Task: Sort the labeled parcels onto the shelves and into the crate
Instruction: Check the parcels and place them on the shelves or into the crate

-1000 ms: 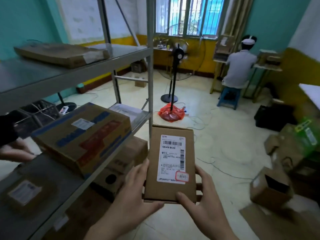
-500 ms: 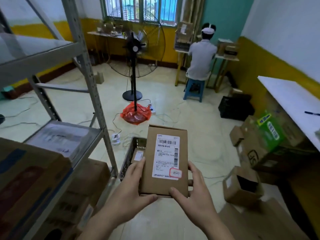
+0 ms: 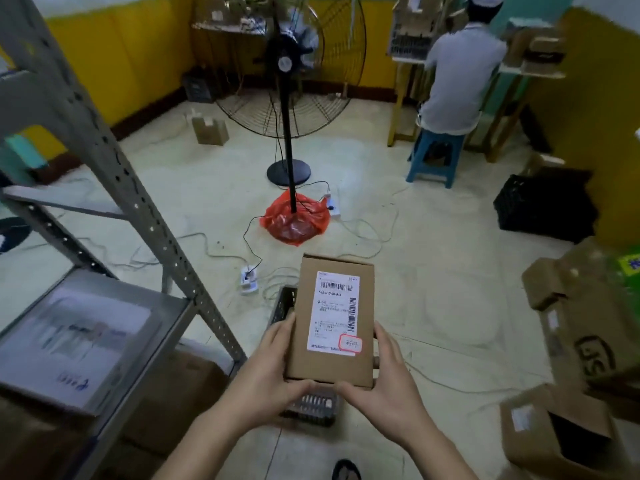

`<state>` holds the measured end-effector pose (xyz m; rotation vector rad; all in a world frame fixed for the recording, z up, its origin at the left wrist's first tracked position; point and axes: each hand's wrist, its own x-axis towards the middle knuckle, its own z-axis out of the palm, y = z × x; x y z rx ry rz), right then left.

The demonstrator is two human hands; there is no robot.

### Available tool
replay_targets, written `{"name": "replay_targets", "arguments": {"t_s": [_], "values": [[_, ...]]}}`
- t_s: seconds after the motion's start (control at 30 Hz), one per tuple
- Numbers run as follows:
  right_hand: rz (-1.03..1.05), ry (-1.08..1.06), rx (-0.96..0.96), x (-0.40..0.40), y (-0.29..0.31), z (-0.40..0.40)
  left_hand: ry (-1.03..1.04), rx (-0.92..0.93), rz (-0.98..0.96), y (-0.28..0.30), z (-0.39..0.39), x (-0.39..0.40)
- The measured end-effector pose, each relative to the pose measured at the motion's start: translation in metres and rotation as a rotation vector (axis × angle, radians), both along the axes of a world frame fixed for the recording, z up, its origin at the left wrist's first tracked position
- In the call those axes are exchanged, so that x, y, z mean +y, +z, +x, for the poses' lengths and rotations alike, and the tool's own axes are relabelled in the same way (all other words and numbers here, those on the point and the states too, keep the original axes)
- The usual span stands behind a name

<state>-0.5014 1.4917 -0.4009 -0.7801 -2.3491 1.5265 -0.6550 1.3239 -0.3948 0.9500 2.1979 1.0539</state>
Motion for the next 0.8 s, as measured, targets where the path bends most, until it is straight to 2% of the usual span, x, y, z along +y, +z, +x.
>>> {"name": "replay_targets", "arguments": {"t_s": [0.17,0.37,0.5,0.73,0.8], "values": [[-0.016,0.072,-0.067,0.056,-0.035,-0.082,0.030,-0.006,-0.079,-0.036,-0.073,0.050],[-0.068,0.099,-0.116,0.091,-0.109,-0.171,0.017,0.016,-0.174,-0.114,-0.158,0.086],[-0.077,0.083,-0.156,0.094,-0.194,-0.217,-0.020,0.039,-0.242,-0.202,-0.205,0.096],[-0.060,0.096,-0.233,0.088,-0.393,-0.265,-0.076,-0.016,-0.331,-0.393,-0.259,0.096],[-0.060,0.090,-0.231,0.091,-0.436,-0.273,-0.077,-0.026,-0.340,-0.432,-0.269,0.100]]}}
